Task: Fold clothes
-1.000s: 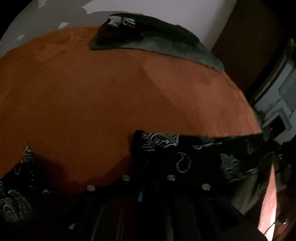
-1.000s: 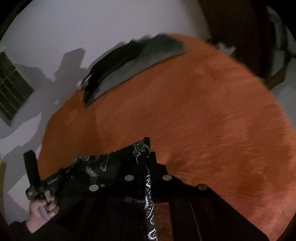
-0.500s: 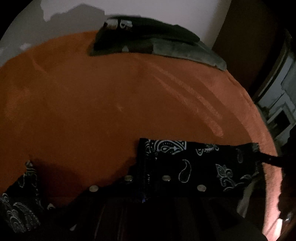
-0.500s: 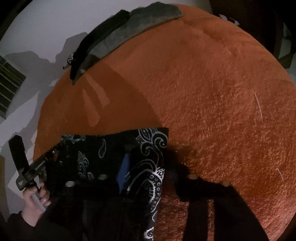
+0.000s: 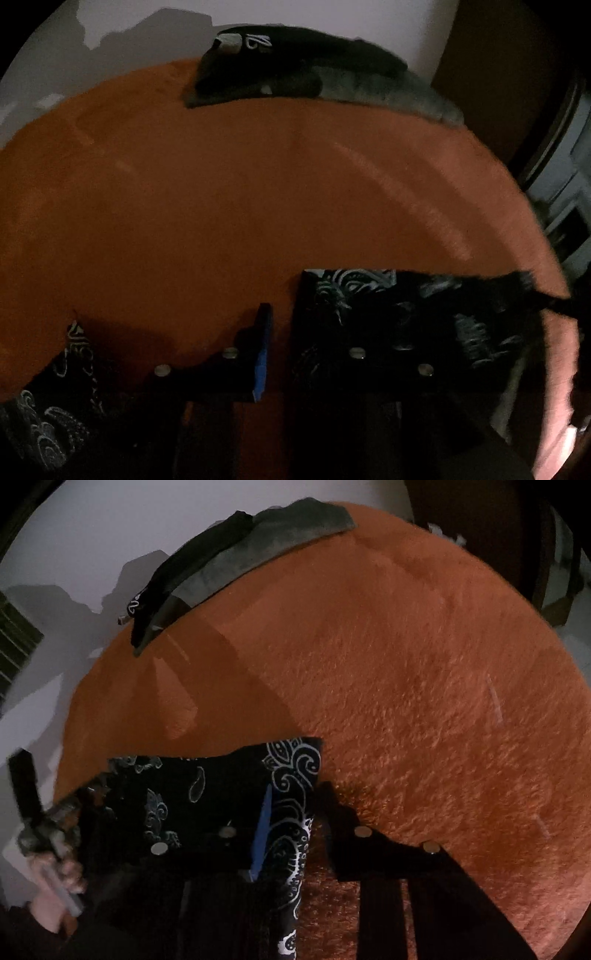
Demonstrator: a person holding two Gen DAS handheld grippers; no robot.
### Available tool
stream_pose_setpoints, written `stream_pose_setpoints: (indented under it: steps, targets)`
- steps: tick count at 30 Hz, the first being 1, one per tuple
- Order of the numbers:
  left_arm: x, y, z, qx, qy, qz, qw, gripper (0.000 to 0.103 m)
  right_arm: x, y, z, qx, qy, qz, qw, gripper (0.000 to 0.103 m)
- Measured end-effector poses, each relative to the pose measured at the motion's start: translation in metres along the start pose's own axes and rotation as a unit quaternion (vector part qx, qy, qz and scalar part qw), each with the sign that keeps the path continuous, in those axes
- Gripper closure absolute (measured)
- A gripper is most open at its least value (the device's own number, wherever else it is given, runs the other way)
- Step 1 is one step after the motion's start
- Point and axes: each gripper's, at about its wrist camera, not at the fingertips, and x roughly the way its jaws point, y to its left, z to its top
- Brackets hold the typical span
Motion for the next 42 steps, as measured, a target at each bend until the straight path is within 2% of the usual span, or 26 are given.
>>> stream_pose_setpoints:
  steps: [1,3,5,7,11,15,19,21,22,24,25,27,31,33,35,37,39,41,42]
  targets:
    - [0.003,-0.004,-0.001,0.008,-0.001,0.009,0.9999,0.100,0.003,-0.001,0.001,-0.004,0.002,-0.005,1.000,0.080]
    - [0.002,-0.008,0.001,0.015,-0.016,0.020,0.9996,0.103,0.001,-0.001,0.002,-0.026,-0.005,-0.021,0.999,0.102]
    - [0.001,-0.010,0.002,0.016,-0.026,0.028,0.9992,0.103,-0.003,0.002,0.003,-0.041,-0.017,-0.029,0.999,0.102]
    - [0.008,-0.007,0.005,0.005,-0.019,0.041,0.9990,0.103,-0.006,0.005,0.002,-0.046,-0.029,-0.034,0.998,0.102]
    - [0.018,-0.004,0.006,-0.021,-0.009,0.046,0.9987,0.103,0.005,0.006,0.001,-0.048,-0.022,-0.056,0.997,0.102]
    - [0.008,0.001,0.008,-0.037,-0.011,0.042,0.9984,0.103,0.010,0.009,0.000,-0.048,-0.021,-0.069,0.996,0.101]
    - [-0.002,0.006,0.010,-0.052,-0.013,0.038,0.9978,0.103,0.002,0.004,0.003,-0.037,-0.006,-0.061,0.997,0.097]
    - [-0.028,0.008,0.006,-0.042,-0.025,0.030,0.9983,0.102,-0.010,0.006,0.004,-0.031,-0.011,-0.060,0.998,0.096]
    - [-0.045,0.010,-0.002,-0.039,-0.031,0.020,0.9985,0.102,-0.023,0.010,0.001,-0.041,-0.025,-0.057,0.997,0.095]
    - [-0.077,0.013,-0.017,-0.032,-0.045,0.001,0.9985,0.099,-0.046,0.025,-0.015,-0.069,-0.054,-0.063,0.994,0.081]
    - [-0.090,0.012,-0.031,-0.027,-0.039,-0.009,0.9988,0.099,-0.057,0.035,-0.029,-0.080,-0.062,-0.054,0.993,0.077]
    - [-0.116,0.011,-0.061,-0.015,-0.026,-0.030,0.9991,0.097,-0.074,0.051,-0.061,-0.101,-0.048,-0.010,0.994,0.074]
    - [-0.159,0.005,-0.150,0.003,0.026,-0.068,0.9974,0.095,-0.098,0.092,-0.130,-0.136,-0.016,0.051,0.989,0.074]
    - [-0.181,0.006,-0.192,0.001,0.038,-0.073,0.9966,0.095,-0.106,0.107,-0.160,-0.145,0.011,0.085,0.986,0.074]
    - [-0.208,0.008,-0.232,-0.003,0.039,-0.071,0.9967,0.095,-0.109,0.133,-0.178,-0.178,0.033,0.098,0.978,0.074]
    - [-0.230,0.012,-0.257,0.002,0.040,-0.057,0.9976,0.091,-0.129,0.152,-0.193,-0.241,0.006,0.073,0.968,0.074]
    - [-0.245,0.016,-0.276,0.005,0.052,-0.055,0.9972,0.084,-0.153,0.167,-0.204,-0.303,-0.037,0.011,0.952,0.074]
    - [-0.259,0.024,-0.290,-0.001,0.059,-0.047,0.9972,0.083,-0.180,0.170,-0.213,-0.329,-0.074,-0.006,0.941,0.074]
    - [-0.260,0.027,-0.287,-0.001,0.061,-0.046,0.9971,0.082,-0.191,0.170,-0.217,-0.337,-0.089,-0.011,0.937,0.072]
